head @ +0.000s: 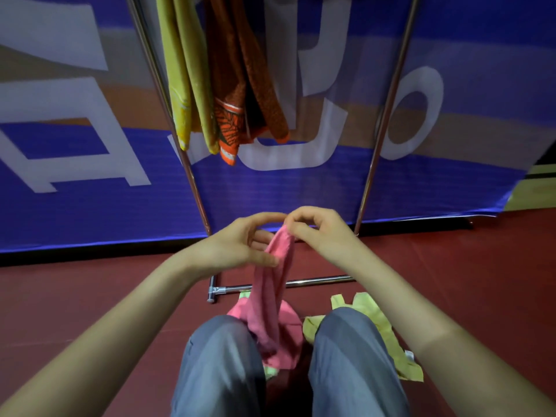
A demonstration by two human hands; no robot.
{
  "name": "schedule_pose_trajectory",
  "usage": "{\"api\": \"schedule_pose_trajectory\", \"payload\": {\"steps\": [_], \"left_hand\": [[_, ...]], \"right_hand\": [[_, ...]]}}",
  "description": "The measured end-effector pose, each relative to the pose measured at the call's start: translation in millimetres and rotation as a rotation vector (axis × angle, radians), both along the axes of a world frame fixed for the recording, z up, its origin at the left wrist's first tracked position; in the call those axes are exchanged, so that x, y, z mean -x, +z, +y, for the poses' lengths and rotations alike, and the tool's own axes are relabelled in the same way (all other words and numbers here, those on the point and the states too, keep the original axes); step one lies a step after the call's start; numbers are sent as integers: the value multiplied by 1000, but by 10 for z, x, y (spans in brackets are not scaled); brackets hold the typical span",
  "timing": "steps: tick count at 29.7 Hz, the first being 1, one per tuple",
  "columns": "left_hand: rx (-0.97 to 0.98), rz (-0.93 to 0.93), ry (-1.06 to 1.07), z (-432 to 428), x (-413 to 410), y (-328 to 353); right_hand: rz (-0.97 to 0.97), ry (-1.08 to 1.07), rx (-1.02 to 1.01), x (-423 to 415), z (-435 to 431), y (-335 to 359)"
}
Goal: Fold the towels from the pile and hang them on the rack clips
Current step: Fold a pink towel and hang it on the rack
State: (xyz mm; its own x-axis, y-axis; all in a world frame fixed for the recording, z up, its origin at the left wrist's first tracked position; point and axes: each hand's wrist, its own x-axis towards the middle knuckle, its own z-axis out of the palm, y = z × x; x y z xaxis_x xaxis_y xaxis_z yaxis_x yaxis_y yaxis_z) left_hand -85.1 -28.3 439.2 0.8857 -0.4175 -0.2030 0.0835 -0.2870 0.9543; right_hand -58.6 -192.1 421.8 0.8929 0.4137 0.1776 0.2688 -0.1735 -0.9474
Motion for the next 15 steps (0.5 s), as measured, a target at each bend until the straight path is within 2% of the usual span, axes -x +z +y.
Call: {"api": "schedule_pose_trajectory", "payload": {"steps": [3,8,15], "left_hand": [[-26,-60,23,-42,90,-43],[-86,-218,140,-90,252,-142],[92,-252,216,-262,428,-150]], "right_hand": [[133,-9,-66,100,-50,-6],[222,-63,-148,263,-180,18],[293,-73,-274,471,-285,78]]}}
